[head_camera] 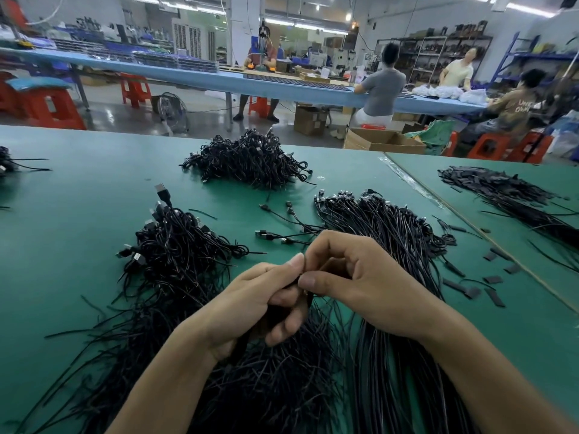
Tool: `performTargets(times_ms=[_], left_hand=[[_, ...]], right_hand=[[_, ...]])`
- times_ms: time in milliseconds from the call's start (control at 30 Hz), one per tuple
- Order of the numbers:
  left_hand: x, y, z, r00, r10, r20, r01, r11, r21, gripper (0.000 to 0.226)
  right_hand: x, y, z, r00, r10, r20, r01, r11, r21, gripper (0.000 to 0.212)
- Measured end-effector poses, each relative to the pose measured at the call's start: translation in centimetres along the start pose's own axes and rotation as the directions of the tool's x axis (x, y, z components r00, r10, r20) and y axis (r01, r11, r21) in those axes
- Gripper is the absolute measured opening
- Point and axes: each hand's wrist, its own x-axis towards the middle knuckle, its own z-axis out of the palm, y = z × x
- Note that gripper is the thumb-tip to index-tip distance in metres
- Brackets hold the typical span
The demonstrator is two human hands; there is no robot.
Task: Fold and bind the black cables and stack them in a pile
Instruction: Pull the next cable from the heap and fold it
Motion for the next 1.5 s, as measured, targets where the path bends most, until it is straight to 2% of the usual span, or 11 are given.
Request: performTargets(times_ms=[233, 400, 500, 600, 667, 767, 833, 933, 1033, 1267, 1500], left_hand=[[0.5, 0.0, 0.1, 0.993, 0.007, -0.120, 0.002, 0.997, 0.074, 0.058], [1.0, -0.5, 0.5, 0.965, 0.044, -0.257, -0.021, 0.996, 0.091, 0.065], [1.3, -0.4, 0.7, 0.984, -0.045, -0.172, 0.022, 0.991, -0.135, 0.043], [1.1, -0.1, 0.6, 0.992, -0.129, -0.018, 0.118, 0.951, -0.285, 0.055], [1.2, -0.4, 0.5, 0.984, -0.170, -0.045, 0.153, 0.956, -0.252, 0.066], [1.4, -0.9, 0.5, 0.967, -0.152, -0.206, 0.122, 0.981, -0.151, 0.065], [1.4, -1.1, 0.4, 0.941, -0.113, -0.318, 0.089, 0.992, -0.088, 0.060], [1.5, -1.0, 0.4, 0.911, -0.044, -0.410, -0.002, 0.994, -0.113, 0.056], [1.4, -0.6, 0.4, 0.882, -0.004, -0.472, -0.074, 0.986, -0.148, 0.058], [1.5, -0.5, 0.1, 0.859, 0.039, -0.511, -0.125, 0.983, -0.135, 0.058], [1.3, -0.4, 0.4, 0.808, 0.071, -0.585, -0.135, 0.989, -0.066, 0.058]], right_hand=[[0.2, -0.3, 0.0, 0.999, 0.038, 0.031, -0.037, 0.998, -0.057, 0.011], [0.4, -0.3, 0.4, 0.995, -0.014, -0.102, -0.009, 0.976, -0.217, 0.014], [0.7, -0.6, 1.1, 0.987, -0.080, -0.141, 0.044, 0.969, -0.245, 0.013], [1.3, -0.7, 1.5, 0.971, -0.196, -0.141, 0.139, 0.932, -0.335, 0.009], [1.7, -0.3, 1.4, 0.969, -0.197, -0.150, 0.149, 0.947, -0.284, 0.009], [1.9, 1.3, 0.7, 0.975, -0.108, -0.192, 0.087, 0.989, -0.116, 0.005], [1.8, 3.2, 0.2, 0.973, 0.039, -0.226, -0.067, 0.991, -0.115, 0.029], [0.7, 6.7, -0.3, 0.946, 0.301, -0.124, -0.325, 0.862, -0.388, 0.040], [-0.7, 9.0, -0.2, 0.887, 0.460, 0.038, -0.301, 0.638, -0.708, 0.022], [-1.2, 9.3, 1.1, 0.925, 0.363, 0.111, -0.117, 0.550, -0.827, 0.014], [-1.1, 6.9, -2.1, 0.918, 0.395, 0.029, -0.211, 0.550, -0.808, 0.010]])
